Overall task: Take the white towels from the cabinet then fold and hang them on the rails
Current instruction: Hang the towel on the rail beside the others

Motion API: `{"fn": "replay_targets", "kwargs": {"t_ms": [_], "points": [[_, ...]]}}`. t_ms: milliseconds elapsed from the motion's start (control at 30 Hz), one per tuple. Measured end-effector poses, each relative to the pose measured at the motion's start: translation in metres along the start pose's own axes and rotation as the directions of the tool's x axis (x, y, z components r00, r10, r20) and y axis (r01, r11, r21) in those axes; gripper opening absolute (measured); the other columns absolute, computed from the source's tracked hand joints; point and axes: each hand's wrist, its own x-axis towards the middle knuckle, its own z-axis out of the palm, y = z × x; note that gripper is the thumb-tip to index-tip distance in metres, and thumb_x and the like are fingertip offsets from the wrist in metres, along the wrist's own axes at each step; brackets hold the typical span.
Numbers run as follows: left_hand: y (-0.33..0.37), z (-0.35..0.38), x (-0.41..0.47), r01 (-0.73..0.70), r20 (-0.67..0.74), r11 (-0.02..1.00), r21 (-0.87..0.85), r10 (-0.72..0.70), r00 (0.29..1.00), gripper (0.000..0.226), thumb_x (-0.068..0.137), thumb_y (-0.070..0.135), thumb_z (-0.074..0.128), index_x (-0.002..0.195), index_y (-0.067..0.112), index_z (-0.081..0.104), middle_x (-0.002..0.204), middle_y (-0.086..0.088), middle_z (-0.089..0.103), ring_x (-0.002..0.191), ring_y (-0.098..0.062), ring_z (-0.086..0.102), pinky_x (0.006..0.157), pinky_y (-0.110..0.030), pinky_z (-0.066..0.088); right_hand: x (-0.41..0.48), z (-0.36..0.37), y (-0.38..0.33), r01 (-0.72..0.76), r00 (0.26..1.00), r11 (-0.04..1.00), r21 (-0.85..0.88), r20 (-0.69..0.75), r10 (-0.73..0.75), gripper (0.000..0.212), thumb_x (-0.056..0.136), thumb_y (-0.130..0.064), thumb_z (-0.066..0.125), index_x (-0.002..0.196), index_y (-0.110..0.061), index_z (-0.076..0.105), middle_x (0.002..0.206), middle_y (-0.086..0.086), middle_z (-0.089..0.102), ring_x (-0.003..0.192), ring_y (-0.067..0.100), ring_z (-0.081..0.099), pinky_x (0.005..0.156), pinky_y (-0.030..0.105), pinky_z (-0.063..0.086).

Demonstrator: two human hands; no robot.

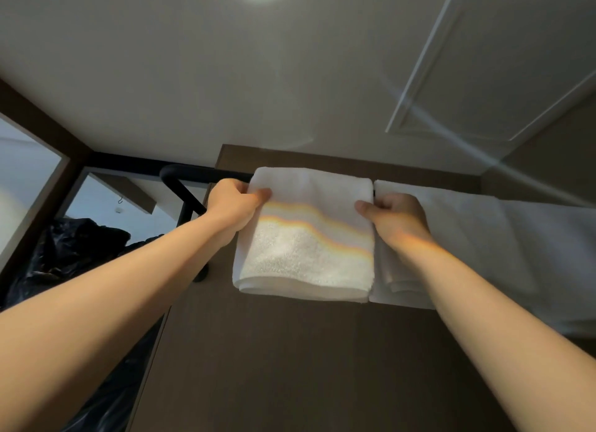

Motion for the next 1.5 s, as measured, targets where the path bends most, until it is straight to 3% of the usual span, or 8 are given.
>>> {"fn": "replay_targets", "kwargs": {"t_ms": [200,600,900,1033,1167,1267,1367,1500], "points": [[0.008,0.010,0.020,-0.057,-0.092,0.998,0.025,0.059,0.994,0.045,0.085,0.037,0.071,0.116,0.005,0.060,0.110,-0.009,0.064,0.100,-0.028,0.062,0.084,-0.038,0.052,0.027,0.016,0.002,0.018,0.972,0.989,-0.147,-0.231,-0.052,0.025,0.088,-0.039,0.065,0.090,-0.015,0.070,0.095,0.004,0.071,0.093,0.028,0.065,0.079,0.034,0.049],[-0.002,0.020,0.018,-0.097,-0.119,0.987,0.126,0.112,0.987,0.051,0.089,0.050,0.059,0.115,0.006,0.059,0.105,-0.008,0.064,0.097,-0.028,0.062,0.087,-0.045,0.052,0.033,0.021,0.005,0.016,0.946,0.848,-0.530,-0.266,-0.185,0.028,0.095,-0.041,0.055,0.101,-0.015,0.063,0.111,0.011,0.066,0.106,0.033,0.060,0.076,0.033,0.040],[-0.014,0.012,-0.008,-0.031,-0.012,0.993,0.115,0.033,0.999,0.047,0.089,0.056,0.055,0.082,0.009,0.059,0.080,-0.001,0.059,0.066,-0.013,0.053,0.053,-0.026,0.037,-0.008,0.011,0.014,-0.014,0.977,0.903,-0.429,-0.196,-0.078,0.047,0.092,-0.055,0.051,0.123,-0.020,0.055,0.123,0.003,0.063,0.114,0.030,0.058,0.092,0.041,0.048],[-0.034,0.008,-0.022,0.058,0.164,0.997,0.047,-0.065,0.984,0.084,0.073,0.077,0.054,0.110,0.003,0.065,0.110,-0.012,0.067,0.096,-0.028,0.064,0.087,-0.040,0.050,-0.034,0.013,0.030,-0.041,0.998,0.927,-0.373,-0.065,0.018,0.064,0.086,-0.064,0.053,0.131,-0.019,0.054,0.124,0.003,0.062,0.111,0.028,0.060,0.092,0.044,0.051],[-0.042,0.003,-0.027,0.140,0.485,0.987,-0.079,-0.084,0.871,0.082,0.063,0.090,0.050,0.127,0.039,0.058,0.146,0.001,0.047,0.131,-0.025,0.046,0.112,-0.045,0.033,-0.040,0.012,0.043,-0.161,0.986,0.976,-0.148,0.016,0.165,0.065,0.083,-0.064,0.059,0.122,-0.012,0.060,0.110,0.008,0.066,0.096,0.026,0.062,0.081,0.038,0.053],[-0.045,0.004,-0.034,0.232,0.624,0.950,-0.209,-0.053,0.780,0.048,0.090,0.064,0.042,0.110,0.028,0.067,0.108,0.003,0.071,0.100,-0.016,0.067,0.096,-0.031,0.046,-0.041,0.014,0.047,-0.254,0.964,0.966,0.053,0.089,0.249,0.061,0.085,-0.054,0.064,0.124,-0.007,0.059,0.100,0.007,0.057,0.086,0.022,0.052,0.072,0.032,0.043],[-0.050,0.007,-0.035,0.191,0.635,0.968,-0.162,-0.046,0.771,0.038,0.079,0.063,0.058,0.107,0.038,0.060,0.098,0.012,0.065,0.087,-0.008,0.061,0.086,-0.027,0.046,-0.044,0.019,0.047,-0.226,0.969,0.965,0.133,0.135,0.208,0.049,0.089,-0.044,0.065,0.119,-0.005,0.062,0.096,0.005,0.060,0.080,0.017,0.054,0.069,0.028,0.045],[-0.056,0.006,-0.031,0.250,0.506,0.949,-0.193,-0.122,0.854,0.086,0.047,0.074,0.075,0.113,0.020,0.068,0.116,-0.006,0.069,0.104,-0.023,0.066,0.092,-0.036,0.052,-0.049,0.025,0.049,-0.134,0.986,0.983,0.124,0.115,0.120,0.029,0.094,-0.036,0.060,0.106,-0.011,0.065,0.101,0.008,0.069,0.089,0.023,0.064,0.084,0.040,0.052]]}}
